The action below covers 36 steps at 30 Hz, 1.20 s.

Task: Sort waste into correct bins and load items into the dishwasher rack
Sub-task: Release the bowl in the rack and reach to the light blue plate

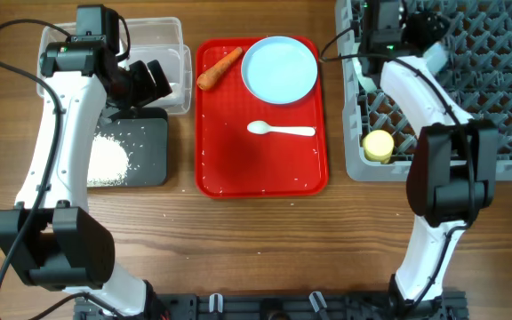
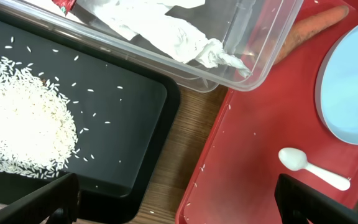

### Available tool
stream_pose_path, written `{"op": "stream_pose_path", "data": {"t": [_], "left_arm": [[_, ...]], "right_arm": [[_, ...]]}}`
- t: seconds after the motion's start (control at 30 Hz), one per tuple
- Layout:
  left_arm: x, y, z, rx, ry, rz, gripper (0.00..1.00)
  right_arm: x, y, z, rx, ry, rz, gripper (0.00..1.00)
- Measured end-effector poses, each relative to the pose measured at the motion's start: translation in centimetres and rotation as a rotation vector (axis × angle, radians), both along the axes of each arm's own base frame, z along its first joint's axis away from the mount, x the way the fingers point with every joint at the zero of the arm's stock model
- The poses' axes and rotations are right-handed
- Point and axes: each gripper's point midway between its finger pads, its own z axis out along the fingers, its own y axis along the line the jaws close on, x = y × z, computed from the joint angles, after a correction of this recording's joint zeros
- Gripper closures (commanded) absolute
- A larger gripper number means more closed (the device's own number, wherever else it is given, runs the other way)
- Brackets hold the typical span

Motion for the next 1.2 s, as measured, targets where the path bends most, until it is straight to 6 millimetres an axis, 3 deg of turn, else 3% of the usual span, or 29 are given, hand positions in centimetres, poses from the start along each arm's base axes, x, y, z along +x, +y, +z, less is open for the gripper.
{"op": "stream_pose_path", "data": {"t": [0.13,0.23,0.4,0.43,0.47,0.53,0.63,0.7,0.77,0.8,0.83,0.87,0.93,0.97,1.03,1.1,1.2], "left_arm": [[0.0,0.0,0.0,0.000,0.000,0.000,0.00],[0.0,0.0,0.0,0.000,0.001,0.000,0.00],[0.0,0.0,0.0,0.000,0.000,0.000,0.00],[0.0,0.0,0.0,0.000,0.000,0.000,0.00],[0.0,0.0,0.0,0.000,0.000,0.000,0.00],[0.0,0.0,0.0,0.000,0.000,0.000,0.00],[0.0,0.0,0.0,0.000,0.000,0.000,0.00],[0.0,0.0,0.0,0.000,0.000,0.000,0.00],[0.0,0.0,0.0,0.000,0.001,0.000,0.00],[-0.1,0.0,0.0,0.000,0.002,0.000,0.00],[0.0,0.0,0.0,0.000,0.001,0.000,0.00],[0.0,0.0,0.0,0.000,0.002,0.000,0.00],[0.0,0.0,0.0,0.000,0.001,0.000,0.00],[0.0,0.0,0.0,0.000,0.001,0.000,0.00],[0.0,0.0,0.0,0.000,0.000,0.000,0.00],[0.0,0.0,0.0,0.000,0.000,0.000,0.00],[0.0,0.0,0.0,0.000,0.000,0.000,0.00]], "right_arm": [[0.9,0.9,1.1,-0.001,-0.080,0.008,0.00],[1.7,0.7,3.5,-0.004,-0.243,-0.028,0.00],[2.1,0.6,9.3,0.009,-0.488,-0.047,0.00],[1.4,0.9,11.7,0.010,-0.532,-0.049,0.00],[0.9,1.3,12.7,0.011,-0.553,-0.052,0.00],[0.1,3.3,13.5,0.022,-0.596,-0.069,0.00],[-0.2,9.1,12.5,0.087,-0.602,0.003,0.00],[-0.1,11.9,10.6,0.124,-0.518,0.081,0.00],[-0.5,15.4,6.3,0.237,-0.341,0.200,0.00],[-1.6,17.7,2.7,0.398,-0.229,0.244,0.04],[-2.2,18.4,1.4,0.460,-0.189,0.245,0.09],[-3.6,20.3,-1.3,0.651,-0.106,0.230,0.16],[-5.4,23.3,-3.8,0.917,-0.024,0.186,0.20],[-6.5,24.9,-4.7,1.049,0.013,0.142,0.28],[-7.5,26.7,-5.2,1.201,0.043,0.079,0.40],[-7.8,27.8,-5.3,1.336,-0.003,-0.039,0.66],[-8.4,27.4,-6.5,1.407,-0.080,-0.230,0.66]]}}
